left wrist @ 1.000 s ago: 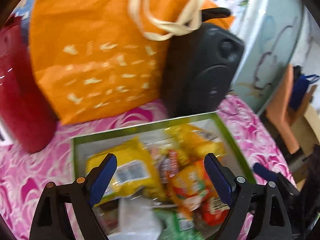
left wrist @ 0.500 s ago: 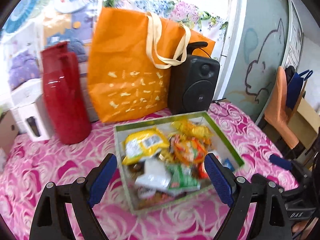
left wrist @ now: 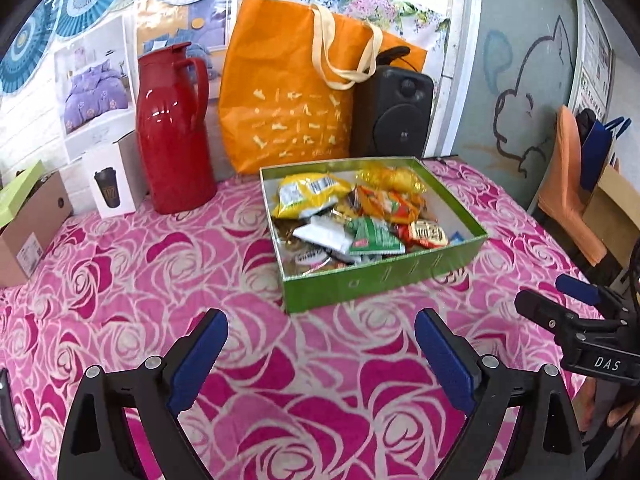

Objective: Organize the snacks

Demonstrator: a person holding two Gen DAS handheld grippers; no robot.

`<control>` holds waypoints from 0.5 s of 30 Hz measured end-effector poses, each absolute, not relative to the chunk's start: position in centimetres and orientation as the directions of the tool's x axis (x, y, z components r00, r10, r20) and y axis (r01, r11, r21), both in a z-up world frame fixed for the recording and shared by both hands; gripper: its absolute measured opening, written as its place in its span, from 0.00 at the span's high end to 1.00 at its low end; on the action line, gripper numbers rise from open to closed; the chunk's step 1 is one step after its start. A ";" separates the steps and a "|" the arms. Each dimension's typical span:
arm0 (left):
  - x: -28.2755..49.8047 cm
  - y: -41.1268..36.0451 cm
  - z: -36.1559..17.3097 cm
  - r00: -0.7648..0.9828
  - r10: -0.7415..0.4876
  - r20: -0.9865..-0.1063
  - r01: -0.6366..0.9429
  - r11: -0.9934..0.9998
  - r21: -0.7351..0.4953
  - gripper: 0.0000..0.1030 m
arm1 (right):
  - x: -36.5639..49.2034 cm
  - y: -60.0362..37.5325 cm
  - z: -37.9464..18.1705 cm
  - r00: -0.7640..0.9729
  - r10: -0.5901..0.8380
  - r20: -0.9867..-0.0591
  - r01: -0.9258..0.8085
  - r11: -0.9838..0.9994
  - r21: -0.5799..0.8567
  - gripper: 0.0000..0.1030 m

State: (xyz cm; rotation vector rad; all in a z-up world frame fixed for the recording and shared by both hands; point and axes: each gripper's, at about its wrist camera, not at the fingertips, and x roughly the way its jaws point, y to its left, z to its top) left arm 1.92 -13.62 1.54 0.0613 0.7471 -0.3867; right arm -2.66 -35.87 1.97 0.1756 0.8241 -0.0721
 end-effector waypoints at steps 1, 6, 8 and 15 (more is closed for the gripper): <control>1.7 -13.5 1.4 0.665 -0.318 -0.676 0.361 0.929 -0.082 0.06 | -2.7 -35.8 1.9 0.678 0.006 -0.735 0.130 0.983 0.128 0.01; 1.3 -13.2 1.0 0.661 -0.305 -0.685 0.351 0.933 -0.077 0.06 | -2.8 -35.3 1.9 0.677 0.008 -0.736 0.129 0.983 0.130 0.01; 1.2 -13.1 0.9 0.662 -0.300 -0.687 0.345 0.935 -0.076 0.06 | -2.8 -35.2 1.7 0.675 0.010 -0.738 0.126 0.984 0.129 0.01; 0.8 -12.7 0.7 0.688 -0.266 -0.675 0.319 0.946 -0.048 0.06 | -2.8 -34.7 1.3 0.663 0.012 -0.748 0.128 0.983 0.129 0.01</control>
